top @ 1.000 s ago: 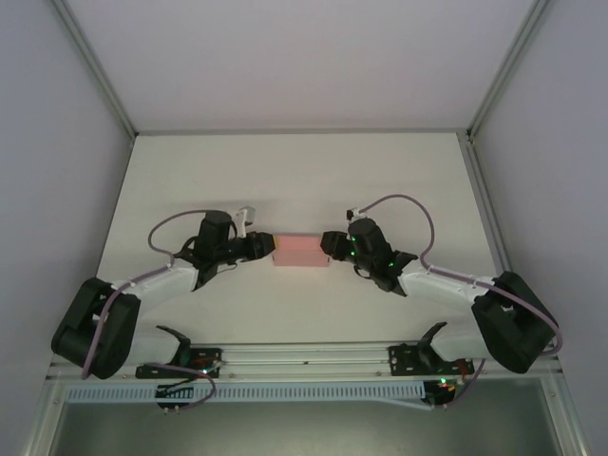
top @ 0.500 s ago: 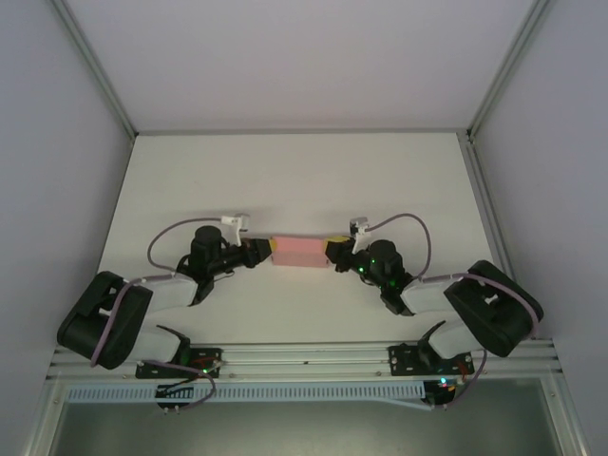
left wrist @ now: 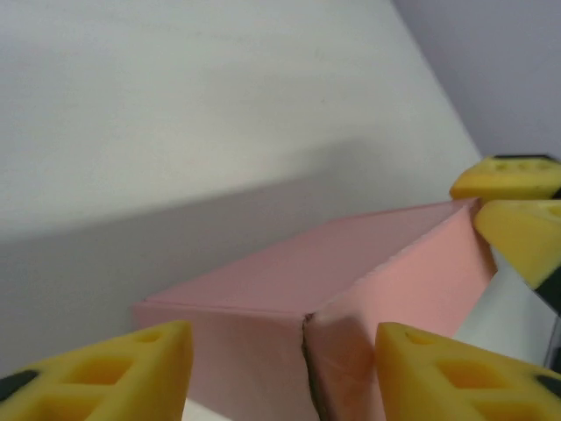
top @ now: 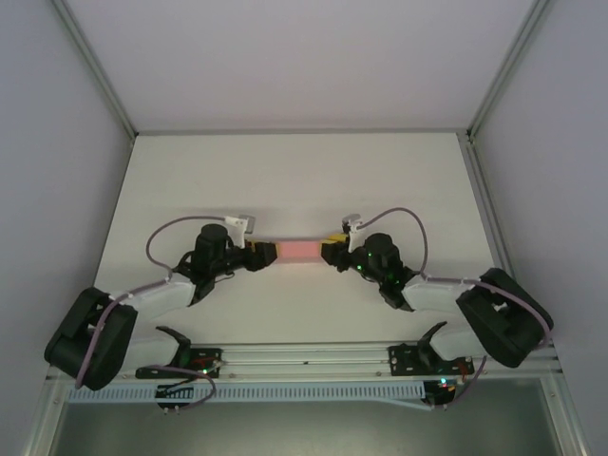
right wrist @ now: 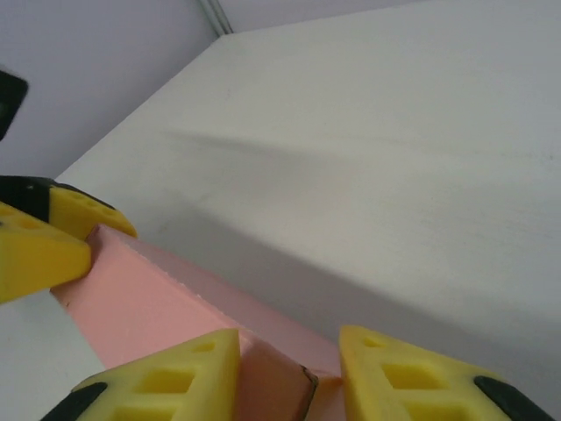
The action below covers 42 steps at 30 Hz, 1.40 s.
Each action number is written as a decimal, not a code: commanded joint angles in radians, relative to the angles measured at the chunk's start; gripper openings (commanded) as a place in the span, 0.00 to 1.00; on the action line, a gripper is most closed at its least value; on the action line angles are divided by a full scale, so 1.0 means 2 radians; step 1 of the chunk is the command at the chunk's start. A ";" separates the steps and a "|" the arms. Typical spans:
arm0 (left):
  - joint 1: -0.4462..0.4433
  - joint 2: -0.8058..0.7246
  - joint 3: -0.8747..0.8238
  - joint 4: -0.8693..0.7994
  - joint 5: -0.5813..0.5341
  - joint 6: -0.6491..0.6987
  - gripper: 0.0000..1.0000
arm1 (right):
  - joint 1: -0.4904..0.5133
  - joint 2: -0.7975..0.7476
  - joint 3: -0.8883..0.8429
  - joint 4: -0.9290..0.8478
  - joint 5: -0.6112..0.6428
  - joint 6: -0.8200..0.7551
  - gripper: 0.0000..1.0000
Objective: Assemble paper box
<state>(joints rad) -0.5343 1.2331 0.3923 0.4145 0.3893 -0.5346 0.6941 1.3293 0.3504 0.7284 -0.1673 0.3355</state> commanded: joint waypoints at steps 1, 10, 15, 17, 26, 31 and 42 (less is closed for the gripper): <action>-0.008 -0.028 0.063 -0.172 -0.069 0.038 0.82 | 0.003 -0.035 0.055 -0.212 0.037 0.010 0.39; -0.004 -0.006 0.232 -0.329 -0.199 0.059 1.00 | -0.005 -0.022 0.244 -0.423 0.061 -0.005 0.81; 0.021 -0.005 0.279 -0.349 -0.227 0.069 1.00 | -0.005 0.016 0.322 -0.482 -0.081 -0.204 1.00; 0.039 -0.011 0.280 -0.346 -0.227 0.069 1.00 | -0.004 0.036 0.348 -0.520 -0.137 -0.305 1.00; 0.096 -0.049 0.234 -0.339 -0.228 0.072 1.00 | 0.020 0.183 0.494 -0.700 -0.117 -0.559 1.00; 0.109 -0.048 0.226 -0.341 -0.232 0.073 1.00 | 0.039 0.262 0.549 -0.715 -0.011 -0.571 1.00; 0.113 -0.043 0.228 -0.342 -0.232 0.083 1.00 | 0.048 0.339 0.631 -0.798 0.013 -0.599 0.67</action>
<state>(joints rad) -0.3195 1.1458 0.8474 -0.2638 -0.0532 -0.4026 0.7822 2.0022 1.5684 -0.7799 -0.1829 -0.8322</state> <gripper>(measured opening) 0.997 0.704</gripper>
